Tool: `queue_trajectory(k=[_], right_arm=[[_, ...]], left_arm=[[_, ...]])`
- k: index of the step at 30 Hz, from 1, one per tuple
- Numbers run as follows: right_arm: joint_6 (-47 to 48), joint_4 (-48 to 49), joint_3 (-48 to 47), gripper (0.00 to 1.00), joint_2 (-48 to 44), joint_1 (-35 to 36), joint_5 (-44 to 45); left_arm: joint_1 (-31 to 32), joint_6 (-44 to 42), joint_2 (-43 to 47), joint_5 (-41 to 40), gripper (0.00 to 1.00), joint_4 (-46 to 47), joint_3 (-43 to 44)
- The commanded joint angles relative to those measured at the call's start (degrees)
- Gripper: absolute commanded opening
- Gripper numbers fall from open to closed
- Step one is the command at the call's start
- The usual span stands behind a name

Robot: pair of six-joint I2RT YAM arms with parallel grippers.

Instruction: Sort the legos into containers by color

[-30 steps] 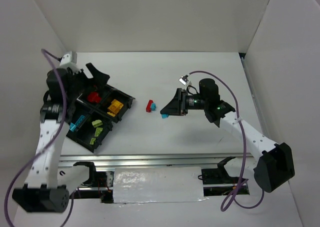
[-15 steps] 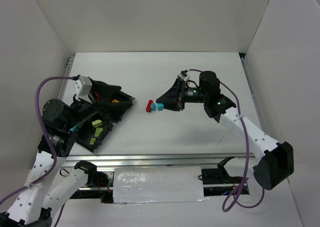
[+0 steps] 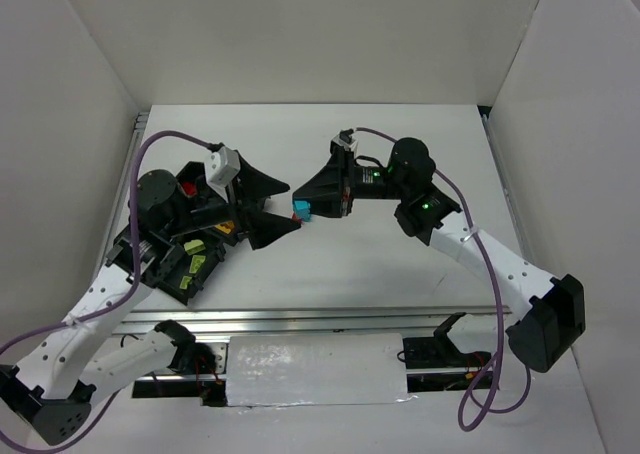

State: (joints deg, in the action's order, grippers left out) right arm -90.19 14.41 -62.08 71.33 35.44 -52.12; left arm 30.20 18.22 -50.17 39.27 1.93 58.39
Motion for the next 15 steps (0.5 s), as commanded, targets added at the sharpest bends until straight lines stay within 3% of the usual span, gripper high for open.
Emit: queue_trajectory(k=[1, 7, 9, 12, 13, 14, 15], right_arm=[[-1.4, 4.5, -3.4, 0.00, 0.8, 1.4, -0.9], [-0.4, 3.2, -2.8, 0.00, 0.8, 2.3, 0.5], [-0.7, 3.4, -2.6, 0.00, 0.8, 2.4, 0.9], [-0.6, 3.3, -3.0, 0.00, 1.0, 2.5, 1.0], [-0.4, 3.1, -3.4, 0.00, 1.0, 2.6, 0.9], [0.0, 2.7, -3.5, 0.00, 1.2, 2.5, 1.0], [0.2, 2.2, -3.7, 0.00, 1.2, 2.8, 1.1]], left_arm=[[1.2, 0.0, -1.5, 3.4, 0.98, 5.5, 2.5], [2.9, -0.6, -2.4, 0.9, 0.94, 4.1, 3.6], [3.0, -0.5, -3.0, 0.8, 0.88, 3.3, 3.9], [3.0, -1.2, -4.8, 1.8, 0.69, 0.7, 5.5], [3.1, -1.3, -5.0, 2.0, 0.61, 0.3, 6.0], [3.2, -1.1, -5.1, 2.0, 0.46, 0.3, 6.1], [3.2, -0.9, -4.9, 1.7, 0.41, 0.8, 5.9]])
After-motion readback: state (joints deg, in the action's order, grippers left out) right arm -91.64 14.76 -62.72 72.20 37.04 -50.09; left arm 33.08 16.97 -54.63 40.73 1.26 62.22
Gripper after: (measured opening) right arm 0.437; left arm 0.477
